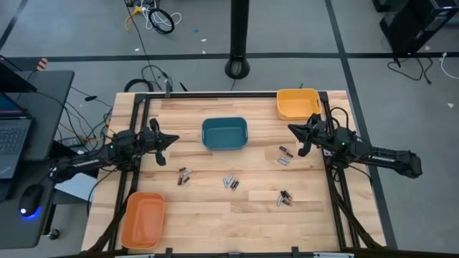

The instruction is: Sort batteries

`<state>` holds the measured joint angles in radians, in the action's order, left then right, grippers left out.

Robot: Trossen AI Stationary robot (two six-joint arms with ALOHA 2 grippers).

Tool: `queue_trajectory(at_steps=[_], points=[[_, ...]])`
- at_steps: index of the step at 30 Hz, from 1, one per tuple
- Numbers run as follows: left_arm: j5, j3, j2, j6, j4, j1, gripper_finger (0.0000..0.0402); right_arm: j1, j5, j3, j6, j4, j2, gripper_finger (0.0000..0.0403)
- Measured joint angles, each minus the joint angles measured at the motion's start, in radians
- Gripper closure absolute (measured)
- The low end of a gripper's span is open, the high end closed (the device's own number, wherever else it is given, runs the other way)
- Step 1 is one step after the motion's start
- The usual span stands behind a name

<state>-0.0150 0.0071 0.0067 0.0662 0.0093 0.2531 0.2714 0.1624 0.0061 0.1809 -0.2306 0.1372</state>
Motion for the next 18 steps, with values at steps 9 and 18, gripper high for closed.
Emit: queue_trajectory(at_steps=[9, 18], points=[[0.0, 0.0, 0.0, 0.0, 0.0, 0.0, 0.0389, 0.0, 0.0, 0.0, 0.0, 0.0, 0.0, 0.038], [0.0, 0.0, 0.0, 0.0, 0.064, 0.0, 0.0389, 0.0, 0.0, 0.0, 0.0, 0.0, 0.0, 0.038]])
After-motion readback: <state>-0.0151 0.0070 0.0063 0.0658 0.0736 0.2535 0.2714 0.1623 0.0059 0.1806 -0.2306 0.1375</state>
